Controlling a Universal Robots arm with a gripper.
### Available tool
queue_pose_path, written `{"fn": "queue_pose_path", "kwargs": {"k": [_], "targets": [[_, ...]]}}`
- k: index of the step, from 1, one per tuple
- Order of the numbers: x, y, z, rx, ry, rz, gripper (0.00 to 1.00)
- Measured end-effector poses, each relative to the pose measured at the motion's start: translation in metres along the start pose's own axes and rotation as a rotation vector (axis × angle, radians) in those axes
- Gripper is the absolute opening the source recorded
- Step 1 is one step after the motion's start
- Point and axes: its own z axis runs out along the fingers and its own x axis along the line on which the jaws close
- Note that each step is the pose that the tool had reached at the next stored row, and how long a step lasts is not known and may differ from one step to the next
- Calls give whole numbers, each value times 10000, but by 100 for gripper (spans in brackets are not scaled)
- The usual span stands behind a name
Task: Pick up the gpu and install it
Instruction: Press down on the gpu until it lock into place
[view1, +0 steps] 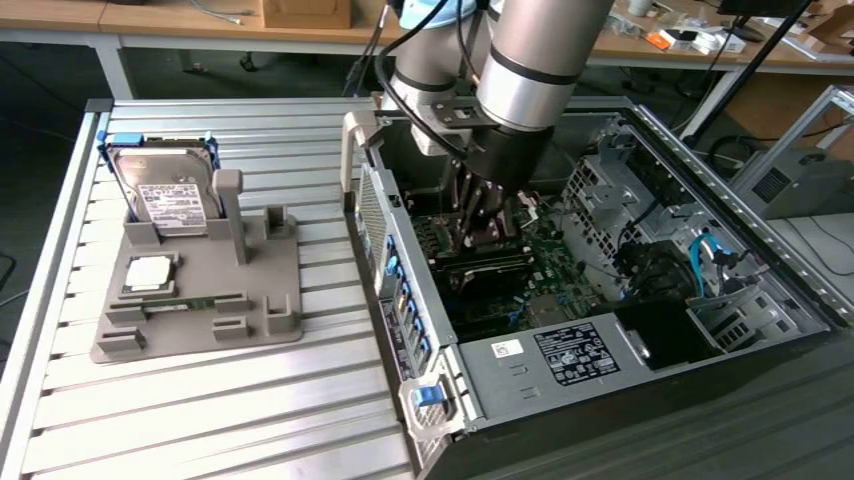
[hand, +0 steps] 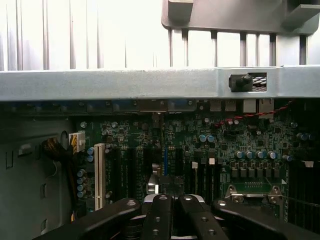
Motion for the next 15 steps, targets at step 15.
{"fn": "queue_pose_path", "kwargs": {"k": [15], "targets": [[10, 36, 101, 0, 0, 0, 11]]}}
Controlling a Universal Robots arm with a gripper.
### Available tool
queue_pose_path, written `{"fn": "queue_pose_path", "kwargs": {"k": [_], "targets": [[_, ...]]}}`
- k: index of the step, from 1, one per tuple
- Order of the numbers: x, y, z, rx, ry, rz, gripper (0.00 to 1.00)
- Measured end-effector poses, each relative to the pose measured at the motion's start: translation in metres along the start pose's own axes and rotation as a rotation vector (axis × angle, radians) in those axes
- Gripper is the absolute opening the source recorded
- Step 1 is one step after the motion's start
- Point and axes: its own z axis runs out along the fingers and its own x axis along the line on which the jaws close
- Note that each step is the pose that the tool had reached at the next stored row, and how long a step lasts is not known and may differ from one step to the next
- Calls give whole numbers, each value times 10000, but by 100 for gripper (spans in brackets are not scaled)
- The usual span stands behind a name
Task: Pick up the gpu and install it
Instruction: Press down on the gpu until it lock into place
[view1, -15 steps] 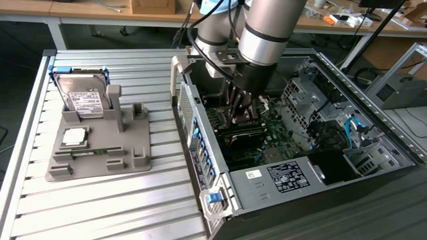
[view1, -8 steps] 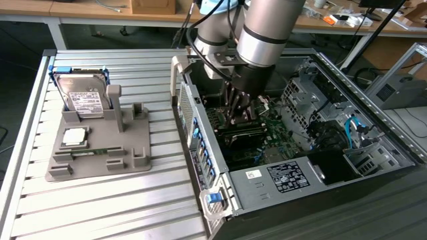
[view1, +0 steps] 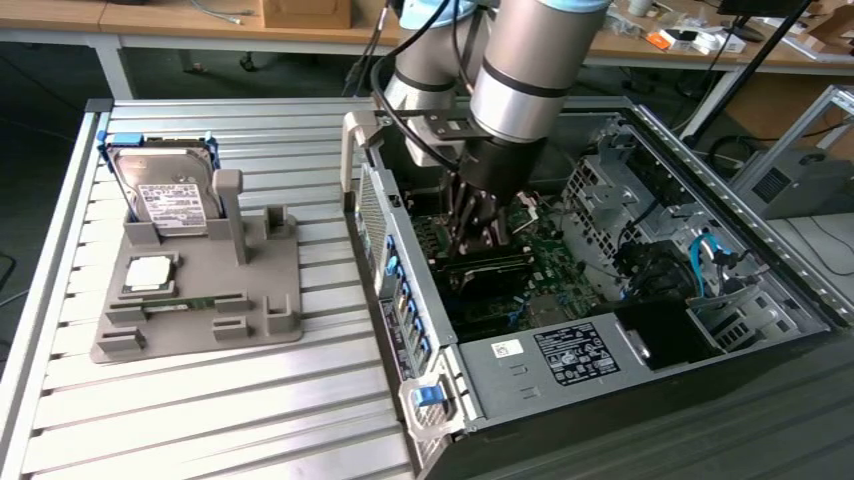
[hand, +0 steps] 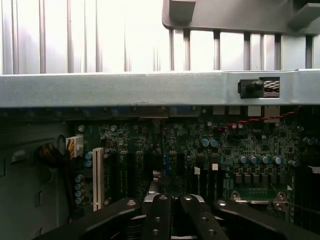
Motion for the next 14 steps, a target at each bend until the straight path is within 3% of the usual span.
{"fn": "queue_pose_path", "kwargs": {"k": [14], "targets": [[46, 63, 78, -1, 1, 0, 11]]}}
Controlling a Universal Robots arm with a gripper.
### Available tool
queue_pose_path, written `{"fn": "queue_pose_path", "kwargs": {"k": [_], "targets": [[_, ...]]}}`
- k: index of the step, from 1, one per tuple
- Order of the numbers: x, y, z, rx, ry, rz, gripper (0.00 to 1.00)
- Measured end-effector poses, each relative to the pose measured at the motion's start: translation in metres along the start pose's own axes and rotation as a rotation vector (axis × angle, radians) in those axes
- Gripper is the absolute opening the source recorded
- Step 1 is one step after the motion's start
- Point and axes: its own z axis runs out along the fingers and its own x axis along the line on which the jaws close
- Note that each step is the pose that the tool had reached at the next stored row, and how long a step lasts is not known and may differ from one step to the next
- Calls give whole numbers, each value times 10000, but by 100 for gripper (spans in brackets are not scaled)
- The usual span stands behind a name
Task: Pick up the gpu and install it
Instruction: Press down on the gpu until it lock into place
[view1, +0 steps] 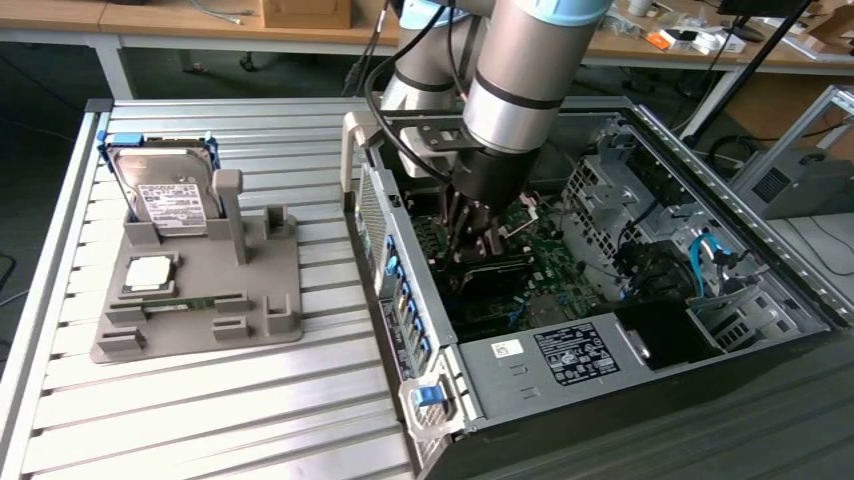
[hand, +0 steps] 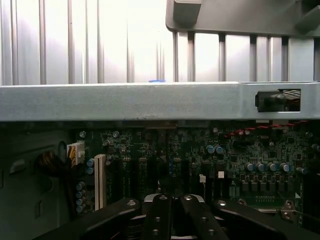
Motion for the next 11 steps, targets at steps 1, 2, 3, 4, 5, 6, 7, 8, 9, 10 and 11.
{"fn": "queue_pose_path", "kwargs": {"k": [1, 2, 3, 4, 5, 6, 7, 8, 9, 10, 11], "targets": [[0, 1, 4, 1, -1, 0, 11], [0, 3, 7, 0, -1, 0, 11], [-1, 4, 10, 1, 0, 0, 11], [-1, 5, 12, 0, 1, 0, 11], [-1, 7, 15, -2, 2, 0, 11], [0, 9, 19, -1, 1, 0, 11], [1, 12, 22, -1, 1, 0, 11], [3, 17, 26, 0, 0, 2, 11], [4, 22, 29, 0, -1, 1, 11], [6, 26, 32, 1, -1, 0, 11], [7, 30, 35, 2, -2, -1, 11]]}}
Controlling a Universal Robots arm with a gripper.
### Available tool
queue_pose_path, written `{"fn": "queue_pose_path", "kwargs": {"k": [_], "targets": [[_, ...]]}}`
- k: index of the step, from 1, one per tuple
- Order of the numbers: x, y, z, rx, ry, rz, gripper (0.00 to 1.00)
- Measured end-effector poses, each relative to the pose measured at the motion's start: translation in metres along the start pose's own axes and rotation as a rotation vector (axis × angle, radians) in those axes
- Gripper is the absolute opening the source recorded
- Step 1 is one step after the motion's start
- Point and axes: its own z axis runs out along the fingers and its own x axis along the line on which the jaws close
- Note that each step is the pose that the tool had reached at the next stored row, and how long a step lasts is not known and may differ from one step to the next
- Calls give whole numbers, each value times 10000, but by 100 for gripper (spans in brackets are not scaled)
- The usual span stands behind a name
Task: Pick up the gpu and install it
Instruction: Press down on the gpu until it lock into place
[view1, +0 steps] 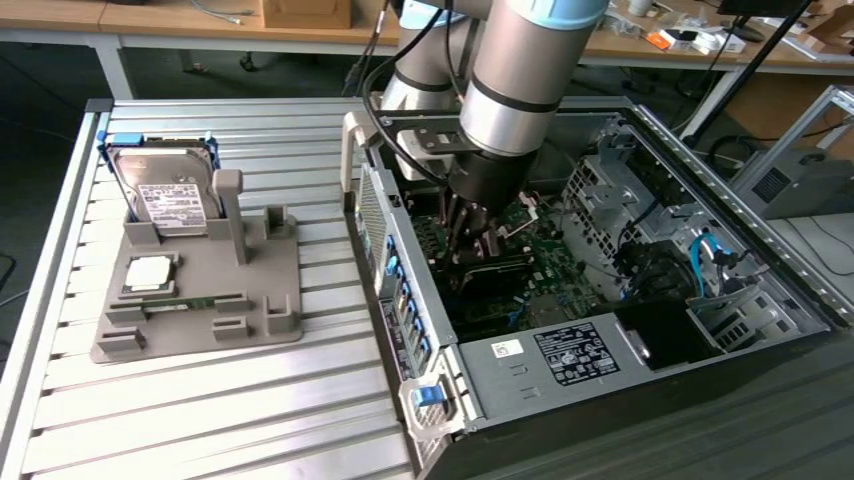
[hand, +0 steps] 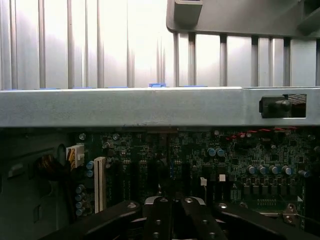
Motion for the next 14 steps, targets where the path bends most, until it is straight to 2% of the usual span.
{"fn": "queue_pose_path", "kwargs": {"k": [6, 14], "targets": [[21, 28, 14, 0, 0, -1, 11], [132, 43, 29, -1, -1, -1, 11]]}}
